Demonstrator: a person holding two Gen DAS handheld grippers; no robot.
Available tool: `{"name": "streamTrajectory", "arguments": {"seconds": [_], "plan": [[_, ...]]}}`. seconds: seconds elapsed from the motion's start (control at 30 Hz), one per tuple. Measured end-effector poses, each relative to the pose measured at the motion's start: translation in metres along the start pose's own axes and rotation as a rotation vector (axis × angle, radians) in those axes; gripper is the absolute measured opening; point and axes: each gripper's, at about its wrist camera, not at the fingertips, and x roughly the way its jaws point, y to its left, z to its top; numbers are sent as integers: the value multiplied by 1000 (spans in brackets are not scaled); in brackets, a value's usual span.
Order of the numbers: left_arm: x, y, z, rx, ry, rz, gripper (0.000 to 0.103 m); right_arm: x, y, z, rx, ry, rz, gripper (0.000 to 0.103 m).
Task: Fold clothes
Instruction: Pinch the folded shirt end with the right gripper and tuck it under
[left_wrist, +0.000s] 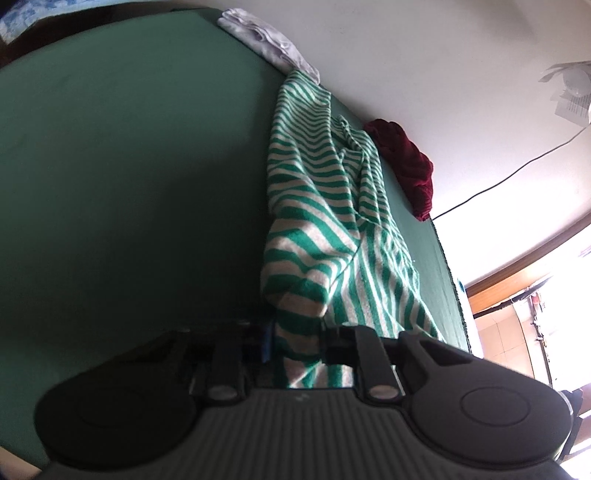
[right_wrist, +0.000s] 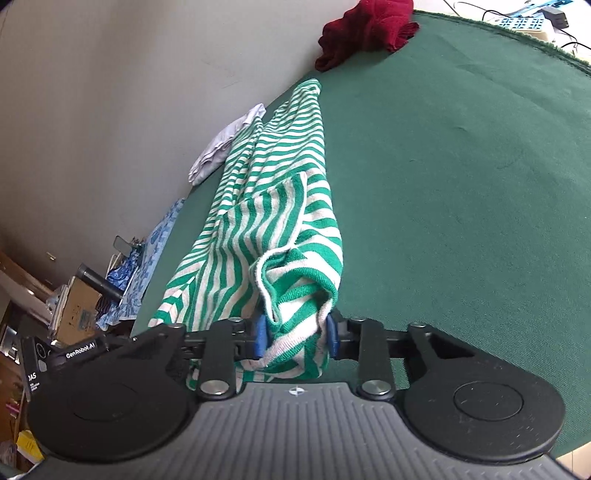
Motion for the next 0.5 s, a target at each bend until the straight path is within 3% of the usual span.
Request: {"name": "streamTrajectory", "arguments": {"seconds": [0.07,0.2,0.27,0.4,0.43,0.5], "plan": [[-1,-6,1,22,3,26,15,1,0,3,20,10,-2,22],[-8,-30,-1,115,-17,81,12,-9,-4,9,131,-14,83,21],[-12,-37,-3,153,-24,97,12,-15,0,11,125,-21,116,21],[-7,-35,-6,182,18,152,14,-12,-3,10,115,10,87,21],[-11,-33,-9,183,12,149,18,-11,-5,8,121,18,76,21],[-21,-31,-14,187,-7,142,45,-11,-9,5,130,32,69,23]]}}
